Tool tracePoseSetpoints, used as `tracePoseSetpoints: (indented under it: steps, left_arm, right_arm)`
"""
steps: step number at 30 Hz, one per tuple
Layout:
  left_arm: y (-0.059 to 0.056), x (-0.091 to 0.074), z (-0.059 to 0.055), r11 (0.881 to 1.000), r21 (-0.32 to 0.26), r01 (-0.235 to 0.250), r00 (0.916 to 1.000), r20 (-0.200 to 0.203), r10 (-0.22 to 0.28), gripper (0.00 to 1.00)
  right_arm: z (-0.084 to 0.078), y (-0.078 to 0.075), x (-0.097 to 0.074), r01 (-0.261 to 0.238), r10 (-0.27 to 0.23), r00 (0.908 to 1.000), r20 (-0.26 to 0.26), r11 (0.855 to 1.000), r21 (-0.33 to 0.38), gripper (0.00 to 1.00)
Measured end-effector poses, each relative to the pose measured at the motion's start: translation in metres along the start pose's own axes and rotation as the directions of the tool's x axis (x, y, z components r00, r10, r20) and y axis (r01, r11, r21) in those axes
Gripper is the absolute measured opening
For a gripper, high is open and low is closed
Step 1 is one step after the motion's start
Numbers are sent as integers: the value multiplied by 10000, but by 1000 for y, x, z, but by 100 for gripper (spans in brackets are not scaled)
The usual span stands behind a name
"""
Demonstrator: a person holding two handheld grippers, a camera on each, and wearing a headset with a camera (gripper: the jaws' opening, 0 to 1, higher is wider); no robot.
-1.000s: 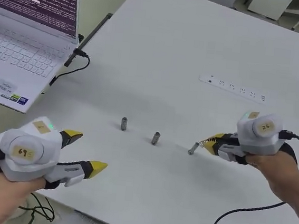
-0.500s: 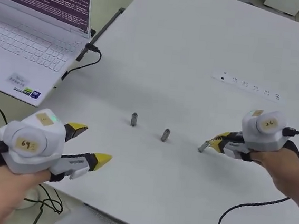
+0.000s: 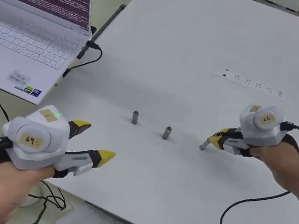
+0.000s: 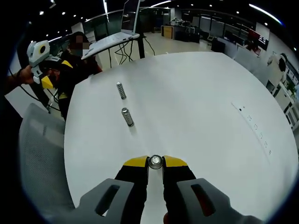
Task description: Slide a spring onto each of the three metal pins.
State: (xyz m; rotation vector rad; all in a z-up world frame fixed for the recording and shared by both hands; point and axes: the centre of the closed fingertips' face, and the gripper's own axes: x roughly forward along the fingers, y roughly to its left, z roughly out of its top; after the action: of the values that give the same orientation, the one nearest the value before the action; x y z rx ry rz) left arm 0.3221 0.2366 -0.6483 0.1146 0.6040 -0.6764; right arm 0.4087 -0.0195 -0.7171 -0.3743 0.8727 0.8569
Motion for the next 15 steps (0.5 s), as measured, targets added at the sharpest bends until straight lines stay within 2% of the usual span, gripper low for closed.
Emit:
tracePoseSetpoints:
  steps: [9, 15]
  left_arm:
    - [1, 0, -3, 10000, -21, 9, 10000, -70, -9, 48]
    - [7, -3, -6, 9999, -66, -75, 9999, -123, 74, 48]
  right_arm:
    - [-4, 2, 15, -188, 180, 9994, -310, 9995, -244, 9]
    - [-10, 2, 27, -270, 245, 9980, -587, 9987, -425, 9]
